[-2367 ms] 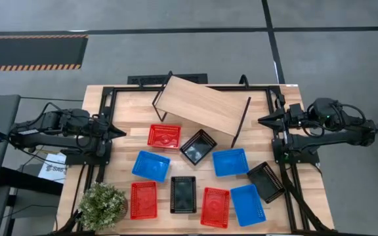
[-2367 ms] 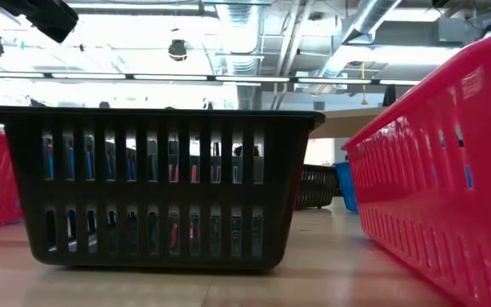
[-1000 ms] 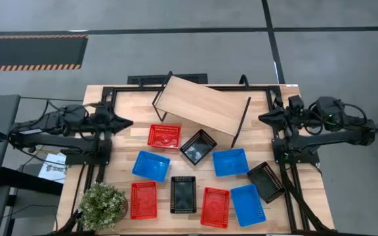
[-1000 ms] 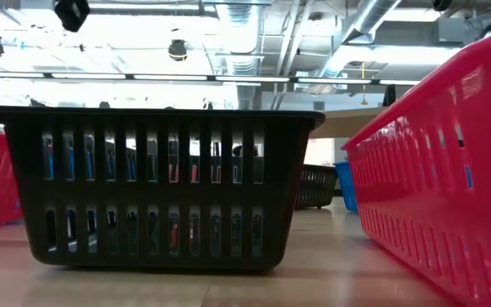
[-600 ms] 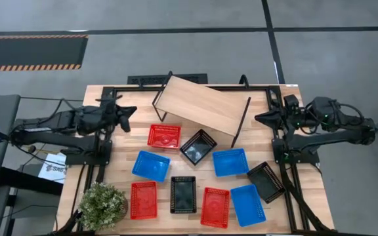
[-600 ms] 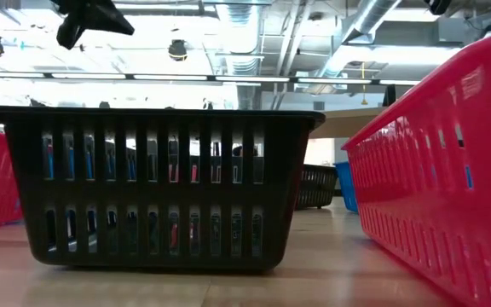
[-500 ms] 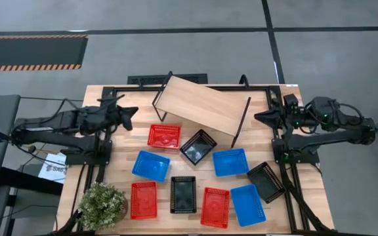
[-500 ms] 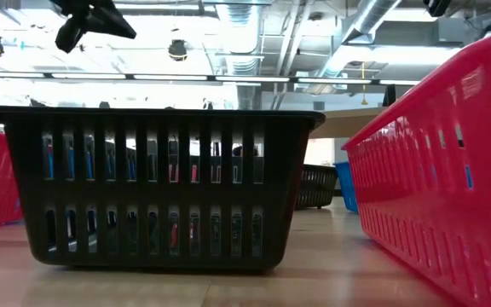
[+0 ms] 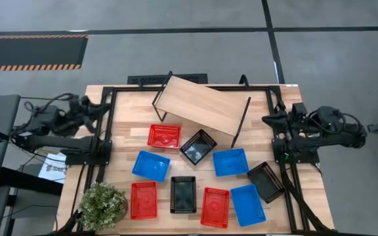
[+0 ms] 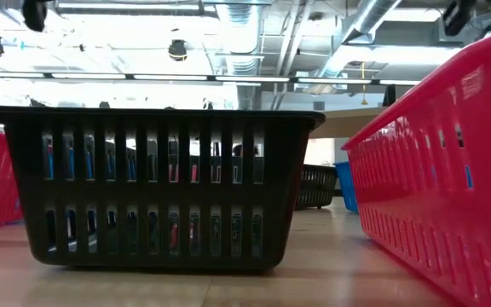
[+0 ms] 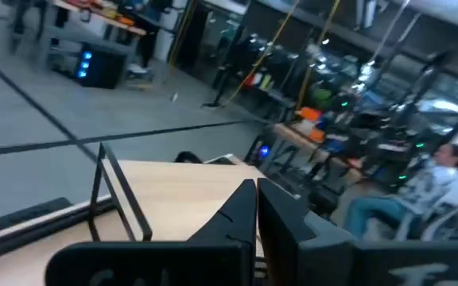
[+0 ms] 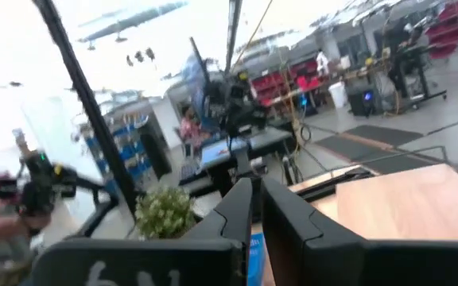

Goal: Stack baskets on shelf by color
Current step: Put the bottom right black bin on the shelf

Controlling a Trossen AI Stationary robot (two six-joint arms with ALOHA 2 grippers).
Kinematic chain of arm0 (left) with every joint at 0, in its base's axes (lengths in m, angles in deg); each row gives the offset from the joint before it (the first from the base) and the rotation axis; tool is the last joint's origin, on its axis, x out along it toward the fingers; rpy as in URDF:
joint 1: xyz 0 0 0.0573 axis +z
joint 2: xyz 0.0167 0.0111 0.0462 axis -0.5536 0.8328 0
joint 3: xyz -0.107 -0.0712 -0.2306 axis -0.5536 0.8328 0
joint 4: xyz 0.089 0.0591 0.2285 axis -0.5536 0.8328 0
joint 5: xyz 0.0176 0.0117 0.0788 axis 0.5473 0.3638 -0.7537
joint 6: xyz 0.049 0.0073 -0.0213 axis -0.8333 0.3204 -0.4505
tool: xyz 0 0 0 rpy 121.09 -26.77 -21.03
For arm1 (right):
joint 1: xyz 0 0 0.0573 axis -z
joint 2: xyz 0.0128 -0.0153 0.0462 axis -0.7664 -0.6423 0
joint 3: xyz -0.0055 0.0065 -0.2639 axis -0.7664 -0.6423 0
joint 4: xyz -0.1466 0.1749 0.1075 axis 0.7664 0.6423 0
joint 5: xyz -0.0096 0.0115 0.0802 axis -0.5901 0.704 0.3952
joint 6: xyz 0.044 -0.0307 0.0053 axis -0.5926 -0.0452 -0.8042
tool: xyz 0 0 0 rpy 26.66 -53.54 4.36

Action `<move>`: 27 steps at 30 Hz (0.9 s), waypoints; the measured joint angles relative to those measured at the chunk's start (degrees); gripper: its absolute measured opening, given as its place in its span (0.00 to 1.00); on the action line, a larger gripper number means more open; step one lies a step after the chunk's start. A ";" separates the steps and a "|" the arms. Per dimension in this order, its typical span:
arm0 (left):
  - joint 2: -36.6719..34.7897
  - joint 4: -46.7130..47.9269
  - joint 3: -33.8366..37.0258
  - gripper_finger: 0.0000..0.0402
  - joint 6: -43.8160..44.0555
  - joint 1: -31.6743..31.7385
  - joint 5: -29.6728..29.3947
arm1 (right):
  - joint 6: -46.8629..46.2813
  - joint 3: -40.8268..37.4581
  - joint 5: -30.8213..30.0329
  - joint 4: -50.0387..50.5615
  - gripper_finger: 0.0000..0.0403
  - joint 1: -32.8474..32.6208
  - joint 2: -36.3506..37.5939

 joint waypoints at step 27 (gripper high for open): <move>-7.38 -17.30 34.68 0.00 13.89 -0.15 24.53 | -45.17 -8.93 3.53 13.59 0.14 -16.77 0.59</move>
